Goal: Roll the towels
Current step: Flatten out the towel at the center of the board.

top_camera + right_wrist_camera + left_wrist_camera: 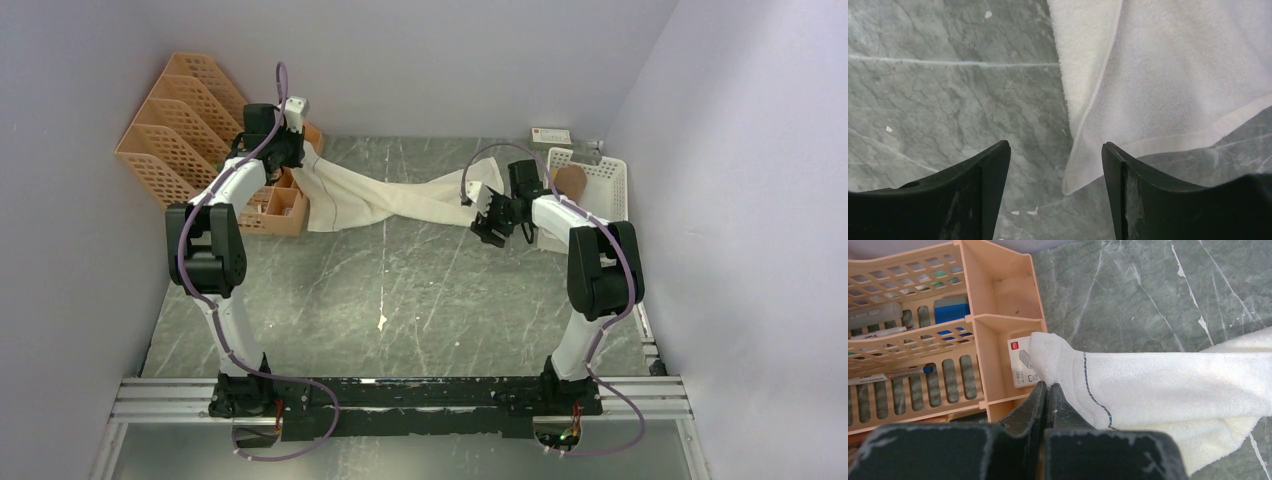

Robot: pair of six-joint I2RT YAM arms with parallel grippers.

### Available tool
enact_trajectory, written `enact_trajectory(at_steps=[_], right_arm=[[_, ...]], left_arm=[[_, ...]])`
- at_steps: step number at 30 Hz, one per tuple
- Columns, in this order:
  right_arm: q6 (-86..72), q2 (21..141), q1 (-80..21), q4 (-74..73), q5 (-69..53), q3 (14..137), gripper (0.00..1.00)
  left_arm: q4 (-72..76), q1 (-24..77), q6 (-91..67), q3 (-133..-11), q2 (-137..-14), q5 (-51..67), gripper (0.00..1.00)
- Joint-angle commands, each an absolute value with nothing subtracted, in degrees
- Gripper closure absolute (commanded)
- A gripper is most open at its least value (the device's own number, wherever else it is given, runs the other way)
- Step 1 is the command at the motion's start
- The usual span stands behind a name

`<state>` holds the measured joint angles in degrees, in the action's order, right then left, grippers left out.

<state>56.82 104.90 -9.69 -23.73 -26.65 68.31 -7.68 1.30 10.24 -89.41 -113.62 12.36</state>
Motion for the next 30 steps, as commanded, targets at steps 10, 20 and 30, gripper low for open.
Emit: enact_trajectory(at_steps=[10, 20, 30], right_arm=[[54.4, 103.1, -8.6, -18.5, -21.0, 68.1, 1.0], [19.0, 75.7, -14.7, 23.0, -6.0, 54.9, 1.0], [22.0, 40.7, -23.1, 18.5, -0.5, 39.4, 1.0]], left_arm=[[-8.2, 0.7, 11.0, -91.4, -109.9, 13.4, 0.93], [7.2, 0.1, -0.6, -79.6, -88.4, 20.4, 0.93], [17.5, 0.3, -4.7, -48.2, -46.8, 20.9, 0.93]])
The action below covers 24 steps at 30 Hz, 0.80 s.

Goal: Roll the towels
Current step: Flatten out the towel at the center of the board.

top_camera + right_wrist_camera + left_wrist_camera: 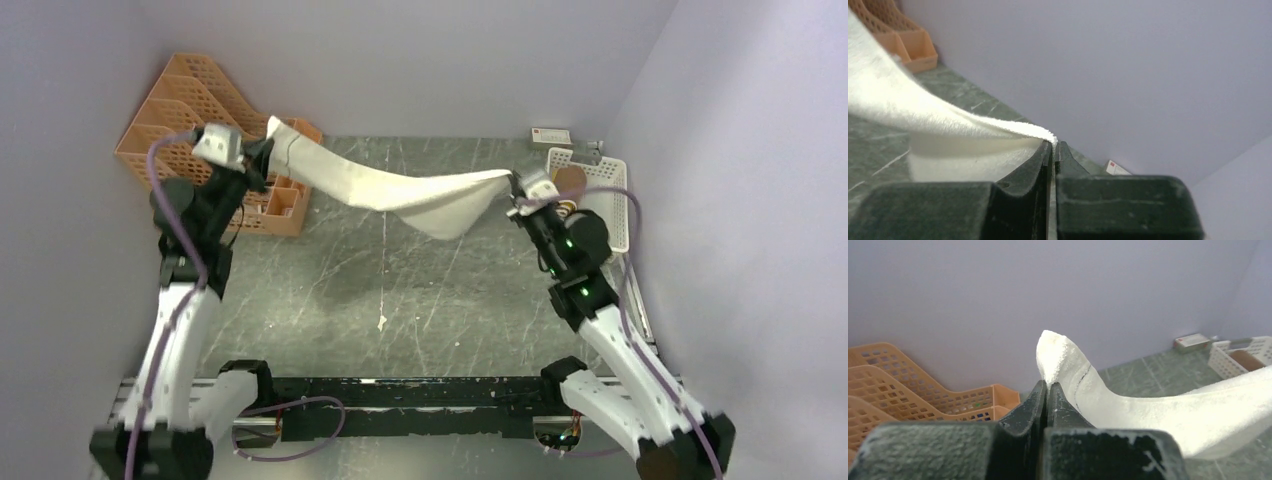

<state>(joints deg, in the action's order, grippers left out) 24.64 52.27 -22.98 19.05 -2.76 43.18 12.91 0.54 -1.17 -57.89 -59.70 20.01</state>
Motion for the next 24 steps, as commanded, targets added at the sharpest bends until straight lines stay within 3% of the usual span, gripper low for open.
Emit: enact_trajectory(at_steps=[1, 6, 10, 16, 24], right_arm=[[21.6, 36.9, -23.1, 16.6, -0.9, 38.6, 1.0], [19.1, 24.5, -23.1, 7.3, -4.2, 38.7, 1.0], [18.8, 23.4, -23.0, 4.8, -6.2, 39.8, 1.0], [18.8, 32.6, -23.1, 6.1, -3.2, 39.3, 1.0], [15.5, 59.3, -19.2, 19.2, 2.7, 38.2, 1.0]], left_arm=[[17.0, 0.3, -5.7, -45.0, -41.9, 20.3, 0.93], [9.0, 0.3, -10.9, -36.2, -20.1, 15.8, 0.93], [-0.5, 0.3, -10.9, -38.9, -14.4, 12.0, 0.93], [-7.6, 0.3, -9.5, -44.0, -28.8, 18.9, 0.93], [2.8, 0.4, -12.0, -41.3, -54.2, 15.6, 0.93]])
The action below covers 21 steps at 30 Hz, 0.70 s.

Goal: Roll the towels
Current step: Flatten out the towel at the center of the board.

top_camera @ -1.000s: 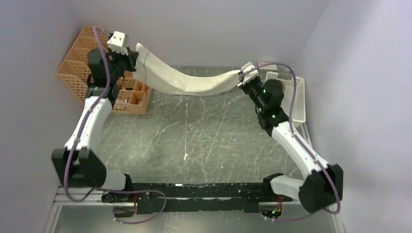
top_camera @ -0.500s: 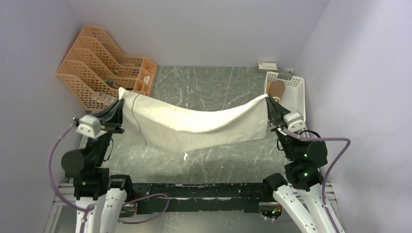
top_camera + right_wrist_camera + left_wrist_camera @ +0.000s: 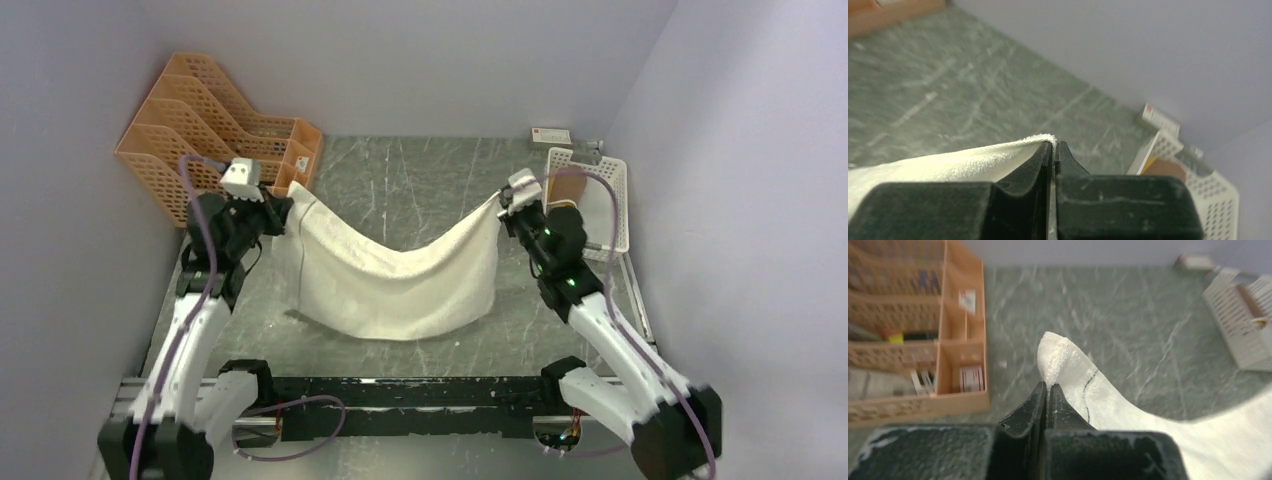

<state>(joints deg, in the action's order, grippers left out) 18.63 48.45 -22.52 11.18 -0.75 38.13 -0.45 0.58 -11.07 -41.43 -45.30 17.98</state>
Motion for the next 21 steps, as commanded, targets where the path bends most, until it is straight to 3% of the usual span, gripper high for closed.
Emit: enact_trajectory(at_steps=[1, 4, 9, 16, 21], right_arm=[[13.2, 63.2, -16.7, 20.6, 1.5, 39.2, 1.0], [6.0, 74.3, -8.1, 25.5, -3.4, 42.7, 1.0], [6.4, 90.9, -5.9, 29.7, -4.6, 53.9, 1.0], [9.0, 110.7, -4.1, 25.5, -7.3, 74.0, 1.0], [11.5, 119.2, -2.8, 24.3, -0.9, 84.1, 0.96]], left_arm=[[3.6, 0.4, -11.9, -42.1, -58.1, 14.8, 0.93], [7.6, 0.4, -12.3, -45.5, -68.7, 13.8, 0.93], [17.8, 0.5, -13.9, -53.3, -85.2, 13.9, 0.93], [19.3, 0.5, -12.5, -73.5, -107.4, 18.7, 0.93], [13.8, 0.6, -9.3, -92.5, -123.1, 23.7, 0.9]])
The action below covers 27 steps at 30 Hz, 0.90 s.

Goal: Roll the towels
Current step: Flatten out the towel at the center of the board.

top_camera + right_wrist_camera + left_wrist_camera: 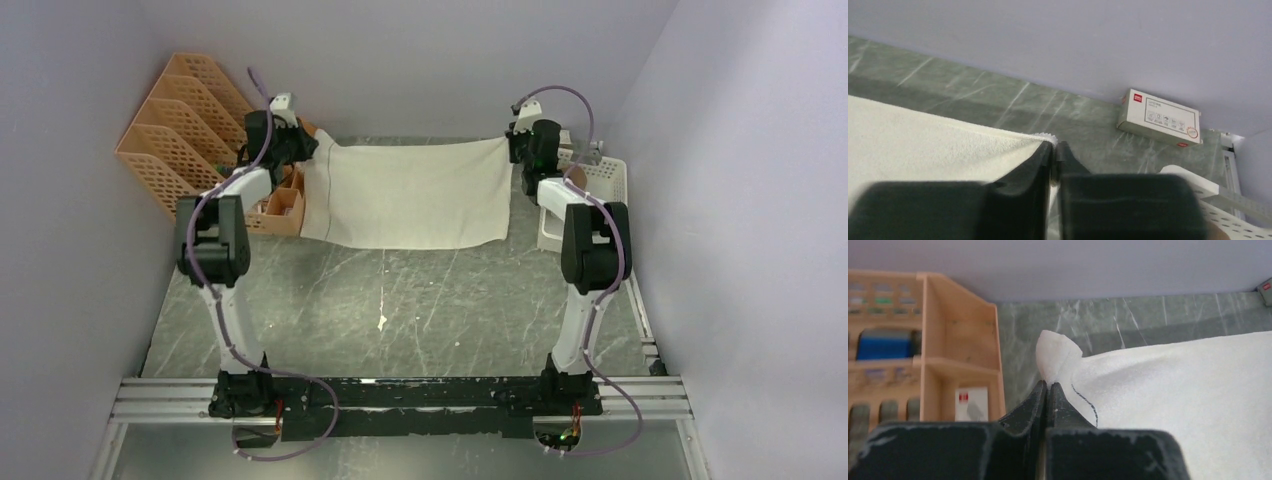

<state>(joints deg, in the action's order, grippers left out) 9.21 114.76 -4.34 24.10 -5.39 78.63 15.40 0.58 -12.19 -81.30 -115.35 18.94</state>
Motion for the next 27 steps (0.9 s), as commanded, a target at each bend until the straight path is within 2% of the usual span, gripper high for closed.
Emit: enact_trajectory(at_steps=[1, 2, 3, 4, 8, 12, 14, 17, 21, 27], right_arm=[[11.4, 120.2, -2.3, 24.9, -0.1, 85.4, 0.75], [10.3, 120.9, -1.9, 26.1, 2.0, 86.4, 0.44], [8.3, 121.1, -1.7, 27.9, 5.0, 86.6, 0.09], [6.4, 120.8, -1.5, 29.6, 7.1, 86.3, 0.01], [0.3, 114.2, -0.8, 32.1, 3.0, 81.0, 0.0], [-10.3, 105.9, -1.5, 32.8, -3.5, 69.7, 0.0], [-13.5, 103.0, -2.6, 27.7, -6.1, 67.3, 0.0], [-15.5, 101.5, -4.7, 16.5, -10.0, 67.3, 0.0], [-16.3, 101.6, -7.1, 9.7, -15.2, 66.6, 0.0], [-10.7, 109.4, -10.1, -6.5, -15.7, 77.2, 0.0]], left_arm=[[13.3, 0.6, -8.9, -95.7, -125.3, 23.3, 0.81], [13.3, 0.6, -8.6, -98.6, -127.0, 22.6, 0.58], [13.3, 0.6, -8.2, -100.9, -128.0, 21.6, 0.2], [13.7, 0.5, -7.7, -102.6, -128.5, 21.0, 0.01], [11.6, 1.0, -5.9, -103.3, -124.9, 21.8, 0.03], [12.5, 5.0, -4.5, -90.2, -114.5, 23.4, 0.03], [11.8, 8.3, -3.7, -83.9, -110.0, 22.8, 0.03], [12.1, 11.6, -7.9, -75.2, -105.1, 21.3, 0.03], [16.0, 11.9, -14.4, -65.5, -103.0, 20.2, 0.03], [15.7, 11.9, -14.8, -62.7, -106.8, 15.7, 0.03]])
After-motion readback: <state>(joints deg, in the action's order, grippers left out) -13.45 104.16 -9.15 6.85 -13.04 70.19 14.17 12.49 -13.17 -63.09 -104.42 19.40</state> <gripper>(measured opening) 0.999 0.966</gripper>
